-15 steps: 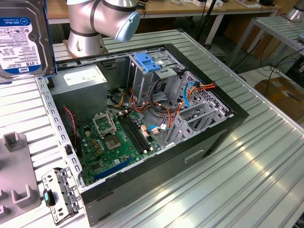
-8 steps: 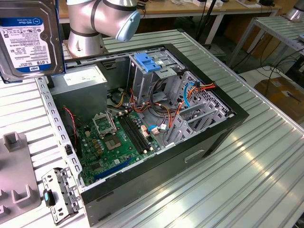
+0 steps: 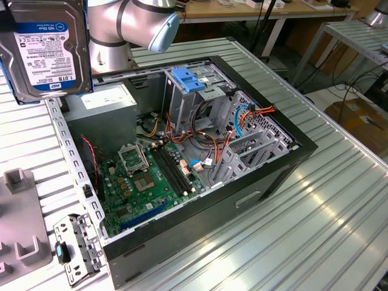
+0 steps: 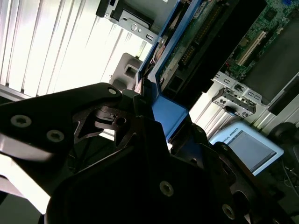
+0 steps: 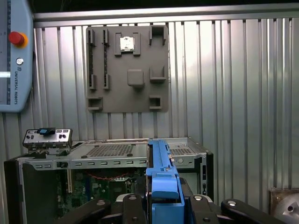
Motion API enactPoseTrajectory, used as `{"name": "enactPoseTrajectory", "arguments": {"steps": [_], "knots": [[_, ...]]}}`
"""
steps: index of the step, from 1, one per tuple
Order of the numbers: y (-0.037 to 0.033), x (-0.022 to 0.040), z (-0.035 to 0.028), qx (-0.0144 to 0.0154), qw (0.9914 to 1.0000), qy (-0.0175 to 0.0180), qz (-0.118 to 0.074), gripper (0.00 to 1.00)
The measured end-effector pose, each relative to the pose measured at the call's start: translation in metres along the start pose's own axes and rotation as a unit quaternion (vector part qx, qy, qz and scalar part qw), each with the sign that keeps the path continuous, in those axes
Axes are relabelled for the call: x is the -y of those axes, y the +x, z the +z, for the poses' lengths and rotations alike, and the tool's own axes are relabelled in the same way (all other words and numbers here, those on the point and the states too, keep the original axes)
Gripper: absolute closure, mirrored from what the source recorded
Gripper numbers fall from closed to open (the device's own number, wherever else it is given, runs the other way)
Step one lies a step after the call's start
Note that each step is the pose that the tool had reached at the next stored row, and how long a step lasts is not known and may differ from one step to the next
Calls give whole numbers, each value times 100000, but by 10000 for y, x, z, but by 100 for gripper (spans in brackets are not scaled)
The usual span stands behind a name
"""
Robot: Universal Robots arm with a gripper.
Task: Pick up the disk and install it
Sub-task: 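Pick up the disk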
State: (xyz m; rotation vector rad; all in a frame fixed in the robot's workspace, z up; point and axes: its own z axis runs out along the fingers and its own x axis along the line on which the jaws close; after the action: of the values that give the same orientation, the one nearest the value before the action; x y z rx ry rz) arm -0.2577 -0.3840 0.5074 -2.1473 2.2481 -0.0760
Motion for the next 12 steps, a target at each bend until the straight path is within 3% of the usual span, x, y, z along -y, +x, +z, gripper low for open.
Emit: {"name": "enactPoseTrajectory", "arguments": {"steps": [12], "knots": [[0,7,1,5,100000,8,2,63]]}}
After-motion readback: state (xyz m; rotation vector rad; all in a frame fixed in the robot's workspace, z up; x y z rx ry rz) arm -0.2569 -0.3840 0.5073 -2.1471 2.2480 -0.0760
